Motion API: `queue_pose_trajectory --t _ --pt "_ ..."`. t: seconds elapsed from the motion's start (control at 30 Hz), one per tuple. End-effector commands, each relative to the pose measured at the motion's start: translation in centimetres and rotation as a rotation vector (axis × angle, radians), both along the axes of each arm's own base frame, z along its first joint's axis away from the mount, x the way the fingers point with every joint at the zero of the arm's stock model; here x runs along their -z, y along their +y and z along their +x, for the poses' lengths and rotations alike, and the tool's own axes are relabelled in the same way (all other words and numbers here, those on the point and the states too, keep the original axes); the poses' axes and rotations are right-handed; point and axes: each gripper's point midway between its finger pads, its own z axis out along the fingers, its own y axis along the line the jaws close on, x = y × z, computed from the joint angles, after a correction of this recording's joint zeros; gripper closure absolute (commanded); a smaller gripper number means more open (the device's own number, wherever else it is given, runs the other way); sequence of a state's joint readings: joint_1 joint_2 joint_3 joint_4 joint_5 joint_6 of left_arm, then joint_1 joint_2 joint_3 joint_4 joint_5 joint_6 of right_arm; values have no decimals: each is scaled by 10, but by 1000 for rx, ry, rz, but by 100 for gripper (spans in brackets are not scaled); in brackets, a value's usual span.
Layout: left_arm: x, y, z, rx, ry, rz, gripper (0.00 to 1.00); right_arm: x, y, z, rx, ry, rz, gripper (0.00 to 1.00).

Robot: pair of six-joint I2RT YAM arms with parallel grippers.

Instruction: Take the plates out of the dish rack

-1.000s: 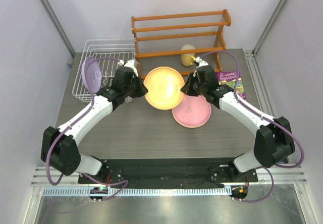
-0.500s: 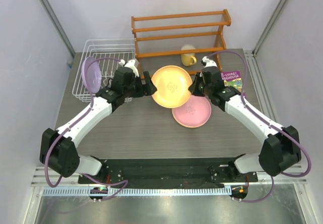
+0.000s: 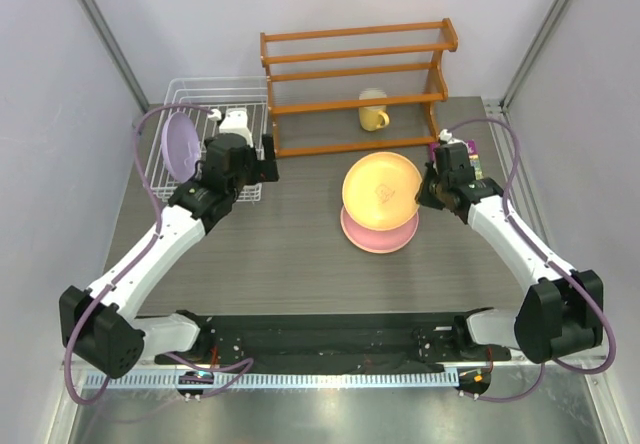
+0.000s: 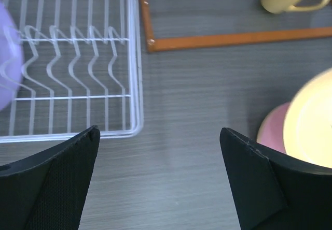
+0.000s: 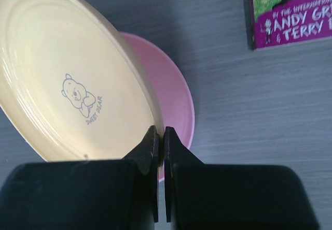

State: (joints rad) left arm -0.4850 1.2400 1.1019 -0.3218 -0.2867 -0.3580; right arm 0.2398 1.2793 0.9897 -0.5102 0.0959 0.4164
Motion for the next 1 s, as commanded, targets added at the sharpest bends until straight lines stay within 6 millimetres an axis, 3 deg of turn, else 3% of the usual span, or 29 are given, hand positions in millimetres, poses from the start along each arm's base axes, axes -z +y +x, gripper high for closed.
queue_pose_trajectory --t 0.0,0.5,0.63,0.67,0.77,0.97 --pt "-6 35 2 -115 -56 145 3 7 8 -14 -40 39 33 97" --pt "-19 49 11 -192 -86 214 3 50 12 -22 -7 187 57 92" --pt "-25 62 15 -251 -109 266 2 53 11 -20 -14 190 50 78" --pt "-24 62 17 -255 -109 279 2 54 11 -20 -15 193 48 66" --pt "-27 70 20 -296 -116 311 1 53 11 -19 -23 187 45 47" --pt "-27 97 34 -377 -102 340 0 44 4 -19 -28 161 4 40"
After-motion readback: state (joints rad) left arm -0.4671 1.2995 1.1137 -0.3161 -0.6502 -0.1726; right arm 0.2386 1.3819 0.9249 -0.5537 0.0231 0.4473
